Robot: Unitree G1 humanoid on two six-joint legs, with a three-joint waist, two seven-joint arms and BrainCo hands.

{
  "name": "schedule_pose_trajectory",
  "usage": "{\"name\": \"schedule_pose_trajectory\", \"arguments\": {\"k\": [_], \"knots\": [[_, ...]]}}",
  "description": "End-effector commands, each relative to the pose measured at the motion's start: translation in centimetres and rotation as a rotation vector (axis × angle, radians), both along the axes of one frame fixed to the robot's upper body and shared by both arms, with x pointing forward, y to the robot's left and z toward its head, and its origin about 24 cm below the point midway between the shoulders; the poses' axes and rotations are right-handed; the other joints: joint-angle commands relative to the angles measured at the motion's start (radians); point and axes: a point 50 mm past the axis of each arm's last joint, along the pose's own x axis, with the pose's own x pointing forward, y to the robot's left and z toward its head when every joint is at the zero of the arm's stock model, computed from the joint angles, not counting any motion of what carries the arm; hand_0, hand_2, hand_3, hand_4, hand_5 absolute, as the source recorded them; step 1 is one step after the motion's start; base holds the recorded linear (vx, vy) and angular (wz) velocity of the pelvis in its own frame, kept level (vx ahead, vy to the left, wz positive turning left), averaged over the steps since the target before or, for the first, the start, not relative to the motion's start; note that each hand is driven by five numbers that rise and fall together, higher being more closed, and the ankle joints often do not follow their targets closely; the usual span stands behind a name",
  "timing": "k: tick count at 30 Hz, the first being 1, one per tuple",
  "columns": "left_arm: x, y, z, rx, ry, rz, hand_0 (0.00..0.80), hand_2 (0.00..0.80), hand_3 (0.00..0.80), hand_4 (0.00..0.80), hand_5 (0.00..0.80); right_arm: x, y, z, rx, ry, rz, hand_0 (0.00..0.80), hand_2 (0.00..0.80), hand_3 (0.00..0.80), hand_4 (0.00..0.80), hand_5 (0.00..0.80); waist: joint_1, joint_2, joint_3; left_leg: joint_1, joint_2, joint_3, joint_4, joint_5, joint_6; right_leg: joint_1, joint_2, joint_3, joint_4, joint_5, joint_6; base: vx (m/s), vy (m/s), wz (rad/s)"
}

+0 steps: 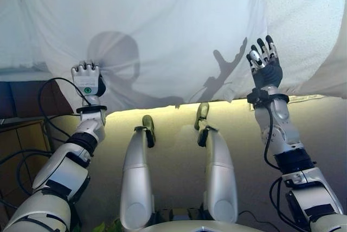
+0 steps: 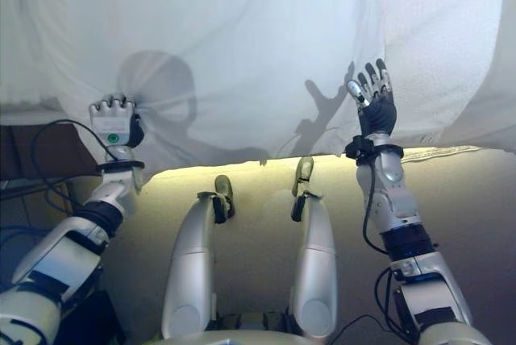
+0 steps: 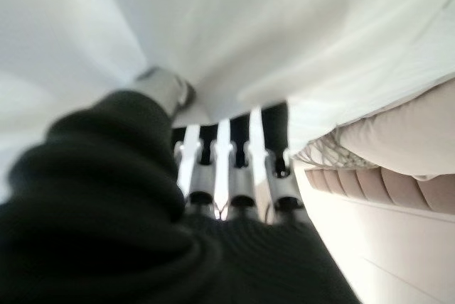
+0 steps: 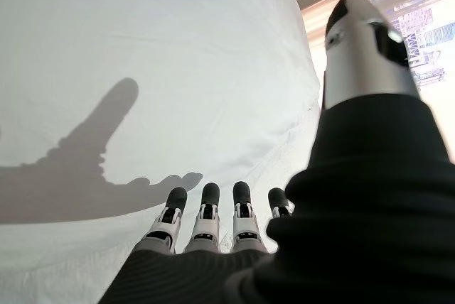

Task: Make the bed neatly

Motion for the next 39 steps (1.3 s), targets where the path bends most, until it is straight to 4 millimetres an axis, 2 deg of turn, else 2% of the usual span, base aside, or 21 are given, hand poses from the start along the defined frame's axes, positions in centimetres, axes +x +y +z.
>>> {"name": "schedule_pose_trajectory", "arguments": {"k": [1, 11, 12, 15, 19, 22, 29, 34, 38, 39], "knots": [[-1.8, 3.3, -1.8, -0.002, 0.066, 0.117, 0.800, 0.800, 0.800, 0.800, 0.800, -0.9, -1.3, 2.2, -0.005, -0.122, -0.007, 0.000, 0.000, 0.000, 0.000, 0.000, 0.029, 0.007, -0.002, -0.031, -0.021, -0.091, -0.214, 0.237, -0.057, -0.045, -0.057, 0.006, 0.041, 0.102, 0.126, 0.000, 0.000, 0.00], [-1.7, 4.0, -1.1, -0.010, 0.048, 0.111, 0.800, 0.800, 0.800, 0.800, 0.800, -0.8, -1.8, 2.1, 0.002, -0.125, -0.009, 0.000, 0.000, 0.000, 0.000, 0.000, 0.033, 0.011, -0.002, -0.029, -0.026, -0.093, -0.215, 0.229, -0.055, -0.050, -0.062, 0.002, 0.057, 0.090, 0.123, -0.009, 0.000, 0.00], [-1.6, 4.0, -1.0, -0.009, 0.045, 0.108, 0.800, 0.800, 0.800, 0.800, 0.800, -0.8, -1.9, 2.2, 0.002, -0.132, -0.008, 0.000, 0.000, 0.000, 0.000, 0.000, 0.030, 0.010, -0.002, -0.042, -0.032, -0.086, -0.228, 0.260, -0.048, -0.059, -0.067, -0.007, 0.039, 0.116, 0.110, -0.091, 0.024, 0.01], [-1.9, 3.2, -2.3, -0.029, 0.072, 0.098, 0.800, 0.800, 0.800, 0.800, 0.800, -0.4, -0.9, 2.5, -0.023, -0.127, -0.014, 0.000, 0.000, 0.000, 0.000, 0.000, 0.025, 0.029, -0.002, -0.019, -0.048, -0.081, -0.245, 0.264, -0.043, -0.050, -0.070, -0.001, 0.042, 0.099, 0.104, -0.025, 0.127, 0.04], [-1.9, 1.0, -4.5, -0.075, 0.121, 0.081, 0.800, 0.800, 0.800, 0.800, 0.800, 0.5, 0.9, 2.8, -0.062, -0.138, -0.049, 0.000, 0.000, 0.000, 0.000, 0.000, 0.028, 0.074, -0.002, 0.036, -0.084, -0.070, -0.297, 0.270, -0.048, -0.022, -0.098, -0.010, 0.008, 0.089, 0.107, -0.018, 0.138, 0.13], [-2.5, 0.2, -6.2, -0.085, 0.169, 0.083, 0.800, 0.800, 0.800, 0.800, 0.800, 0.8, 1.8, 2.7, -0.081, -0.143, -0.068, 0.000, 0.000, 0.000, 0.000, 0.000, 0.034, 0.100, -0.002, 0.060, -0.100, -0.068, -0.324, 0.274, -0.049, -0.005, -0.111, -0.015, -0.014, 0.088, 0.111, -0.027, 0.092, 0.15], [-4.7, 0.5, -9.5, -0.123, 0.290, 0.118, 0.800, 0.800, 0.800, 0.800, 0.800, 1.2, 2.6, 2.1, -0.134, -0.134, -0.102, 0.000, 0.000, 0.000, 0.000, 0.000, 0.042, 0.154, -0.002, 0.092, -0.119, -0.057, -0.356, 0.282, -0.052, 0.008, -0.136, -0.008, -0.028, 0.077, 0.108, -0.010, 0.091, 0.07], [-6.9, 0.6, -12.1, -0.160, 0.374, 0.161, 0.800, 0.800, 0.800, 0.800, 0.800, 1.0, 2.9, 1.5, -0.164, -0.133, -0.117, 0.000, 0.000, 0.000, 0.000, 0.000, 0.049, 0.180, -0.002, 0.102, -0.130, -0.049, -0.370, 0.290, -0.051, 0.009, -0.147, -0.010, -0.033, 0.074, 0.104, -0.007, 0.077, 0.03], [-8.2, 0.7, -13.3, -0.176, 0.409, 0.179, 0.800, 0.800, 0.800, 0.800, 0.800, 0.8, 3.0, 0.9, -0.182, -0.140, -0.126, 0.000, 0.000, 0.000, 0.000, 0.000, 0.052, 0.195, -0.002, 0.103, -0.135, -0.046, -0.379, 0.296, -0.051, 0.006, -0.147, -0.007, -0.042, 0.072, 0.102, 0.005, 0.047, 0.01], [-8.5, 0.7, -13.6, -0.184, 0.415, 0.184, 0.800, 0.800, 0.800, 0.800, 0.800, 0.7, 3.1, 0.7, -0.186, -0.139, -0.127, 0.000, 0.000, 0.000, 0.000, 0.000, 0.055, 0.199, -0.002, 0.118, -0.132, -0.051, -0.372, 0.267, -0.057, 0.016, -0.141, 0.002, -0.028, 0.042, 0.114, 0.063, 0.040, 0.03]]}}
